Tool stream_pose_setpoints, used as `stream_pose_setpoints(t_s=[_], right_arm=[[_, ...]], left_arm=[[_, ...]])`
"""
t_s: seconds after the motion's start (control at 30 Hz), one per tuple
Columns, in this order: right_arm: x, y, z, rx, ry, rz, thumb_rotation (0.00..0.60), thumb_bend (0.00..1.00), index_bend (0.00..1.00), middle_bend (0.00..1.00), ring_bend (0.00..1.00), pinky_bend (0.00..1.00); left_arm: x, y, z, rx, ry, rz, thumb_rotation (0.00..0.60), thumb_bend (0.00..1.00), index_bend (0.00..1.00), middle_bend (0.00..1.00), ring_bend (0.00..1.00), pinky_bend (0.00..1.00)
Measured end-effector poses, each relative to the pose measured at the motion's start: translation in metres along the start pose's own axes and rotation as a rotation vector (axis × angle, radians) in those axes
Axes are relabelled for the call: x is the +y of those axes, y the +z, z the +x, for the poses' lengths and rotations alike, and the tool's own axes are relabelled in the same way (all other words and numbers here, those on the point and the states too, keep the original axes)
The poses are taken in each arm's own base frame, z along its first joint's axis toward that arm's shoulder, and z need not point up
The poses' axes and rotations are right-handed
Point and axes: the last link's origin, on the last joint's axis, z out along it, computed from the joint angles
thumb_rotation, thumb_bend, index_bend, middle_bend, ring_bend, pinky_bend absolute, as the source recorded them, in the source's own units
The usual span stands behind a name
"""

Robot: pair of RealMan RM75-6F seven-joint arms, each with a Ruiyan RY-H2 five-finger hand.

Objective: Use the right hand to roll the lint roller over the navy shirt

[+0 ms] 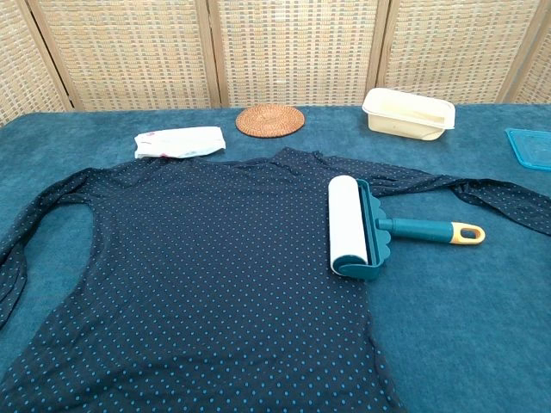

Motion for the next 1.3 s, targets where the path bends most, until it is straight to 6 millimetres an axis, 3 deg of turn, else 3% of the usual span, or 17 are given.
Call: stream_pose_setpoints(t_s=[0.3,0.37,0.43,0.5,0.6,0.67,0.97,1.03,1.13,1.23,1.3], right_arm=[[-0.002,0.002,-0.001,-0.007,0.008,0.012,0.6,0.0,0.0,0.0,0.0,0.0],[-0.004,0.005,-0.002,-0.013,0.007,0.023,0.6,0.0,0.0,0.09,0.11,0.0],[-0.007,0.01,0.0,-0.014,0.001,0.042,0.6,0.0,0.0,0.29,0.35,0.15],[-0.013,0.021,0.006,-0.011,-0.01,0.072,0.6,0.0,0.0,0.59,0.68,0.53],[-0.025,0.041,0.014,-0.031,-0.015,0.126,0.6,0.0,0.0,0.82,0.91,0.9],[-0.04,0.061,0.018,-0.068,-0.006,0.175,0.6,0.0,0.0,0.88,0.97,0.99],[-0.112,0.159,0.012,-0.305,-0.014,0.256,0.6,0.0,0.01,1.0,1.0,1.0],[-0.133,0.177,0.009,-0.319,-0.019,0.265,0.6,0.0,0.07,1.0,1.0,1.0],[-0.166,0.201,-0.007,-0.357,-0.026,0.263,0.6,0.0,0.25,1.0,1.0,1.0],[-0.179,0.211,-0.024,-0.399,-0.035,0.231,0.6,0.02,0.38,1.0,1.0,1.0],[-0.184,0.211,-0.033,-0.433,-0.035,0.214,0.6,0.09,0.43,1.0,1.0,1.0]], left_arm=[[-0.001,0.001,0.0,-0.002,-0.002,0.005,0.6,0.0,0.0,0.0,0.0,0.0],[-0.002,0.002,0.0,-0.002,0.0,0.008,0.6,0.0,0.0,0.0,0.0,0.0],[-0.002,0.003,-0.001,-0.001,0.008,0.01,0.6,0.0,0.0,0.0,0.0,0.0],[0.0,0.005,-0.003,-0.005,0.008,0.005,0.6,0.0,0.0,0.0,0.0,0.0],[0.002,0.008,-0.007,-0.014,0.003,-0.001,0.6,0.0,0.0,0.0,0.0,0.0],[0.001,0.009,-0.01,-0.021,0.006,0.003,0.6,0.0,0.0,0.0,0.0,0.0],[-0.007,0.023,-0.015,-0.043,0.007,0.05,0.6,0.0,0.0,0.0,0.0,0.0],[-0.008,0.025,-0.016,-0.046,0.007,0.054,0.6,0.0,0.0,0.0,0.0,0.0],[-0.009,0.027,-0.017,-0.054,0.007,0.057,0.6,0.0,0.0,0.0,0.0,0.0],[-0.009,0.028,-0.019,-0.063,0.007,0.061,0.6,0.0,0.0,0.0,0.0,0.0],[-0.01,0.03,-0.019,-0.069,0.007,0.064,0.6,0.0,0.0,0.0,0.0,0.0]])
